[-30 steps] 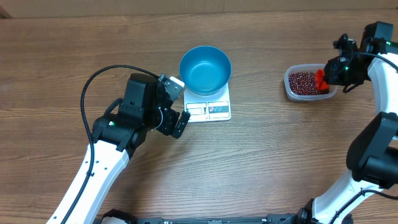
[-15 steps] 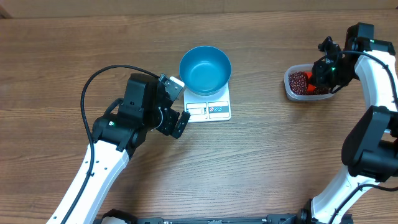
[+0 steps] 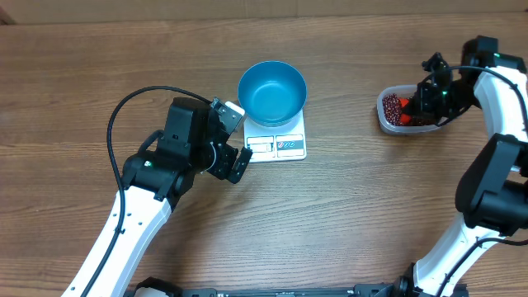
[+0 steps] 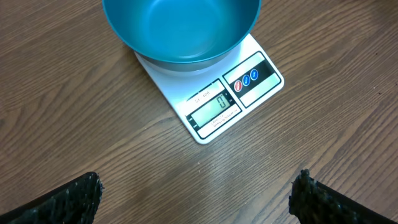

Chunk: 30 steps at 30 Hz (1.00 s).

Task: Scoop item into bowl and weigh 150g on scale
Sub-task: 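Drag the scoop through the beans and lift it full with the right gripper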

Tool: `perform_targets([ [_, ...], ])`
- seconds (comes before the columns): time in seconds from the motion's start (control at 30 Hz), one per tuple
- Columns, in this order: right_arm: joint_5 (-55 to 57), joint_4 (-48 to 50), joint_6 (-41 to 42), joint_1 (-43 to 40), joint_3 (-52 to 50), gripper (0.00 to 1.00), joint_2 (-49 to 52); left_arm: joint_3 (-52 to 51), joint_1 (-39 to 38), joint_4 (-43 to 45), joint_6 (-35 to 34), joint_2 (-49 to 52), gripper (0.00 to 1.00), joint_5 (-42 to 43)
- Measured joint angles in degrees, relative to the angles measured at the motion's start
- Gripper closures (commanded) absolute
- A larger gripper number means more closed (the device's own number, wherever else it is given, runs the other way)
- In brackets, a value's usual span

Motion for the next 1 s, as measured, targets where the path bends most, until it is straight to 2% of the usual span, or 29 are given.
perform_targets([
  [0.57,-16.3,-1.3,1.4,-11.6,0.0,0.96,1.6,0.0,0.0,0.0,0.0,0.0,0.00,0.0],
  [1.0,-24.0,-2.5,-0.4,-14.9,0.0,0.96,1.6,0.0,0.0,0.0,0.0,0.0,0.00,0.0],
])
